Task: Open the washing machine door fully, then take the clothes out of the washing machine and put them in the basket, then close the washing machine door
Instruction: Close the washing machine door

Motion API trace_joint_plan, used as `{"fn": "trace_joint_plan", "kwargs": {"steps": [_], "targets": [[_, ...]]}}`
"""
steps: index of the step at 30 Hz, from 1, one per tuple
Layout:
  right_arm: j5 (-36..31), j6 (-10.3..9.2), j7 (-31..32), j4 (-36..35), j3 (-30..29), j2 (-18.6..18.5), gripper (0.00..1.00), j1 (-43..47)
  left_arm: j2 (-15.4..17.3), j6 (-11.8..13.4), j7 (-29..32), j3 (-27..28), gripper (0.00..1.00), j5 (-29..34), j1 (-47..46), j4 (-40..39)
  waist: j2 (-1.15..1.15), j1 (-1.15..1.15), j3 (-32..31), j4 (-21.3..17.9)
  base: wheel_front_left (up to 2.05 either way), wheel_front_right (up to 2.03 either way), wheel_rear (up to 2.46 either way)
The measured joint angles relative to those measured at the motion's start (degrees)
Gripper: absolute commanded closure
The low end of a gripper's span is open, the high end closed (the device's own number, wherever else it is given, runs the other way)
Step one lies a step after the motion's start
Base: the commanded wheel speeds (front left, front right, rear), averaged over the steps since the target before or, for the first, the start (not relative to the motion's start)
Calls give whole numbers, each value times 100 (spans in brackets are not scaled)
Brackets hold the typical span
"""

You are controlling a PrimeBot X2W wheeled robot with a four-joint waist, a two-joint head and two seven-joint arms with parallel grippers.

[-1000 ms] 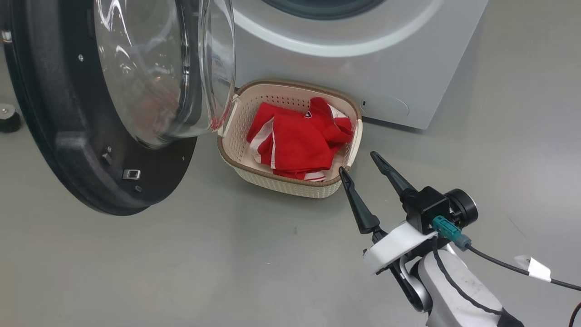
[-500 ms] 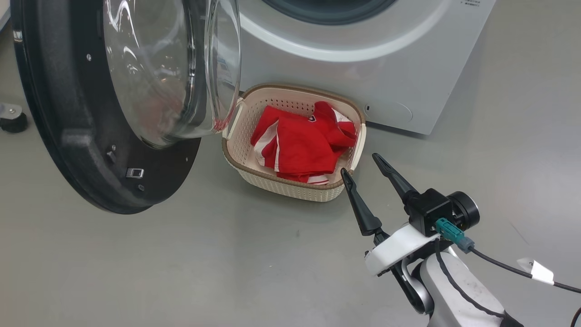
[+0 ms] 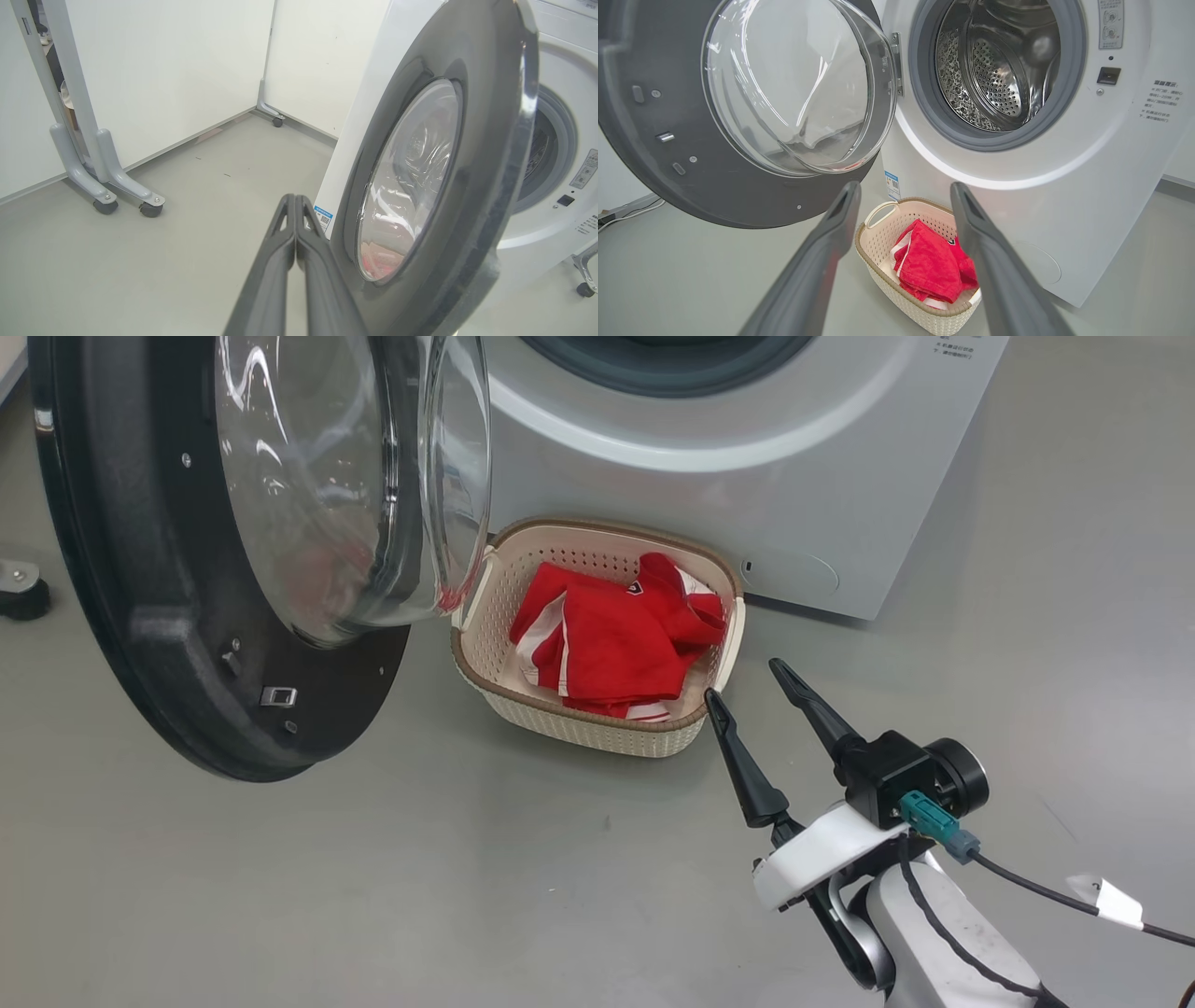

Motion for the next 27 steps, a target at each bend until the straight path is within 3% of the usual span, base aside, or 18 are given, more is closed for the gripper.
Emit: {"fn": "trace_joint_plan", "kwargs": {"steps": [12,13,14,15,27], "targets": [[0,2,0,-29,-21,3,0,49,99,-1,-1641,-580,100,383,537,27,0,0,-60,-57,0,0,0],[0,3,0,-31,-21,3,0,50,126,-1,-1731,-636,76,397,571,38,0,0,-65,-60,0,0,0],[0,9,0,-33,-21,3,0,53,157,-2,-1823,-679,25,442,613,46,0,0,-70,-63,0,0,0],[0,9,0,-36,-22,3,0,58,171,-5,-1916,-700,0,467,647,67,0,0,-74,-66,0,0,0],[0,10,0,-54,-43,4,0,132,325,-7,-2521,-1017,0,470,745,366,0,0,-112,-93,0,0,0]]}}
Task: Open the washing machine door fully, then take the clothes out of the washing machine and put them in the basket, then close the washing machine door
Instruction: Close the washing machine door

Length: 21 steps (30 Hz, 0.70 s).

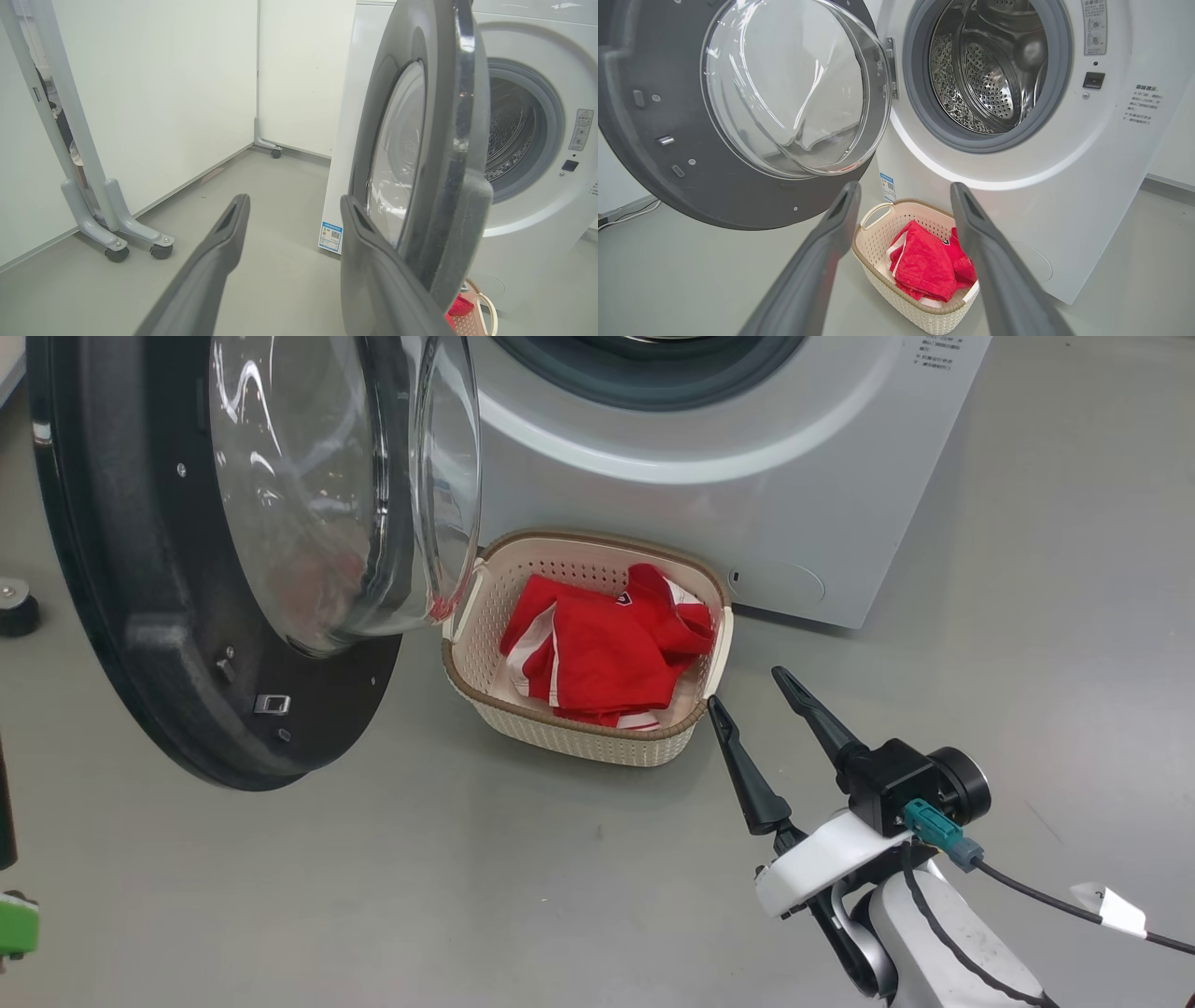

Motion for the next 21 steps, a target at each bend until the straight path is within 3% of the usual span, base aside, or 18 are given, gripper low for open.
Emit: {"fn": "trace_joint_plan", "kwargs": {"steps": [21], "targets": [[1,59,1,-10,-4,2,0,69,233,0,-201,-423,0,-31,7,276,0,0,-109,-3,0,0,0]]}}
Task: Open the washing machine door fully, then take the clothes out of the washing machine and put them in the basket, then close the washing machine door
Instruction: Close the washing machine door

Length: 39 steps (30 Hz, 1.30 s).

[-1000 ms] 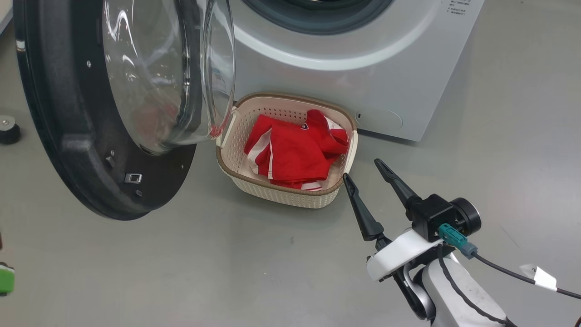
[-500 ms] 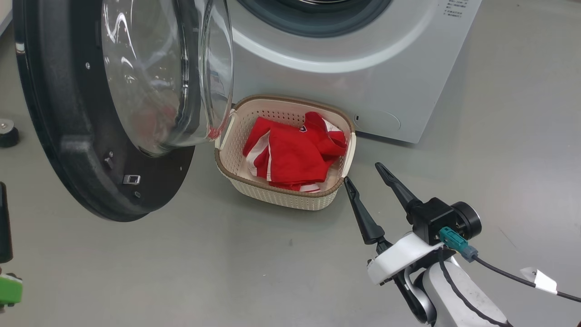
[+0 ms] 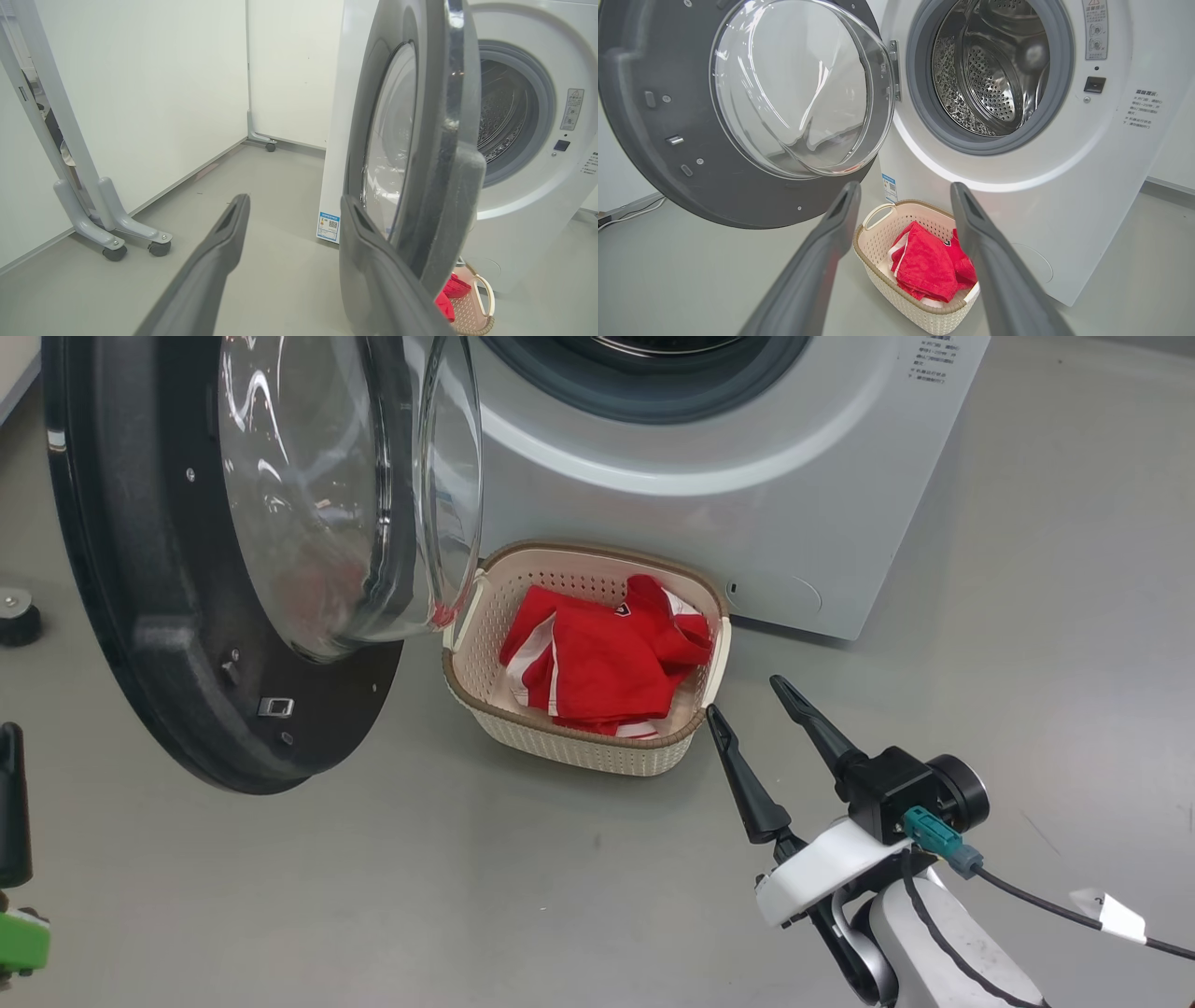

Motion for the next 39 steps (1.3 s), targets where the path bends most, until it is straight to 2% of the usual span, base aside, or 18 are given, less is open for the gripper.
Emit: {"fn": "trace_joint_plan", "kwargs": {"steps": [14,38,39], "targets": [[0,29,0,-20,1,2,0,77,124,0,-7,-131,0,-66,-1,114,0,0,-41,-14,0,0,0],[0,25,-1,-80,-26,3,0,82,133,0,-8,-87,0,-76,-17,107,0,0,47,8,0,0,0],[-1,25,-1,-80,-27,3,0,82,133,0,-8,-90,36,-87,-18,105,0,0,50,9,0,0,0]]}}
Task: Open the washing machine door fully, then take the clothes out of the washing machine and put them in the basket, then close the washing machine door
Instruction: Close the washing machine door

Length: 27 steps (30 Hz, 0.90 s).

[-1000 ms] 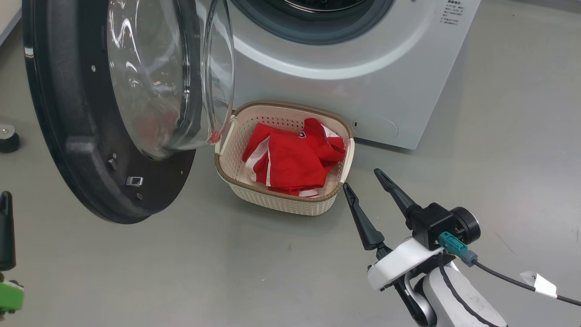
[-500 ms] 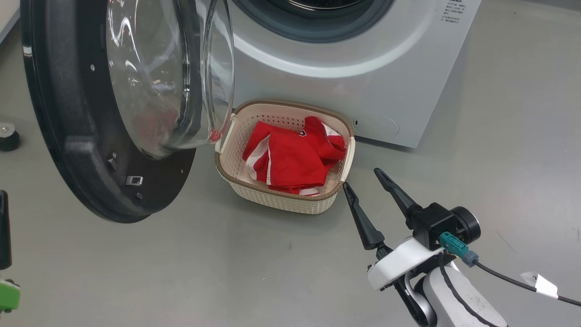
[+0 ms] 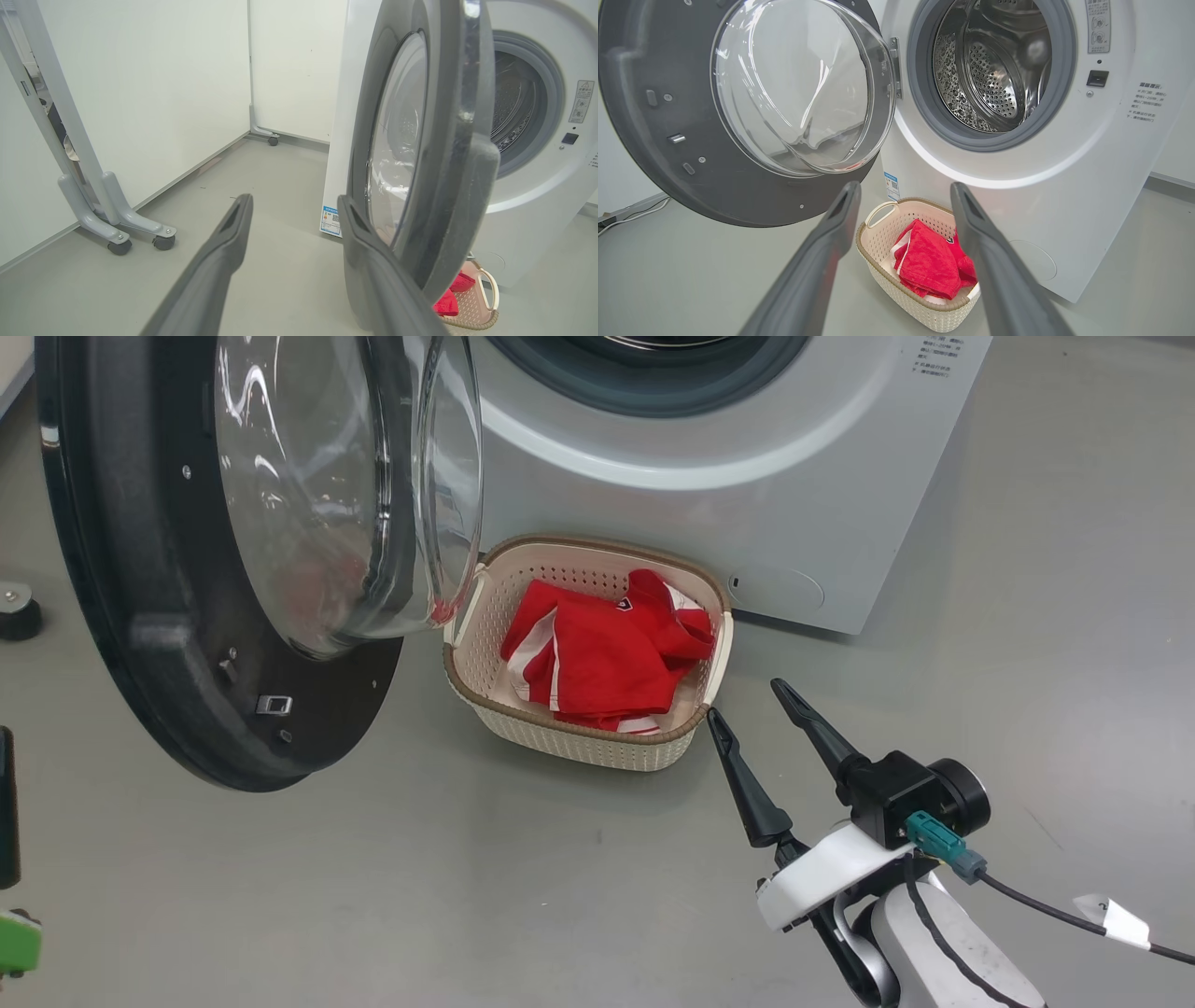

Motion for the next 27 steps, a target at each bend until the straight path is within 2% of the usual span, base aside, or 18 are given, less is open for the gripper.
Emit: {"fn": "trace_joint_plan", "kwargs": {"steps": [2,13,19,20,24,27], "targets": [[0,0,0,0,-1,0,0,0,0,0,0,-4,100,-31,-1,-1,0,0,2,3,0,0,0],[1,0,0,-5,-4,0,0,-1,-16,0,-14,56,100,-169,-40,-14,0,0,12,8,0,0,0],[1,0,0,-5,-2,1,0,-1,-213,0,-14,82,100,-1262,-230,-65,0,0,11,-2,0,0,0],[1,0,0,-5,-2,1,0,-1,-213,0,-14,82,100,-1262,-230,-65,0,0,11,-2,0,0,0],[8,0,0,-5,2,1,0,-2,-445,0,218,314,100,-2349,-430,-58,0,0,5,-18,0,0,0],[10,0,0,-5,13,1,0,-1,-592,0,636,498,100,-3253,-620,-48,0,0,3,-34,0,0,0]]}}
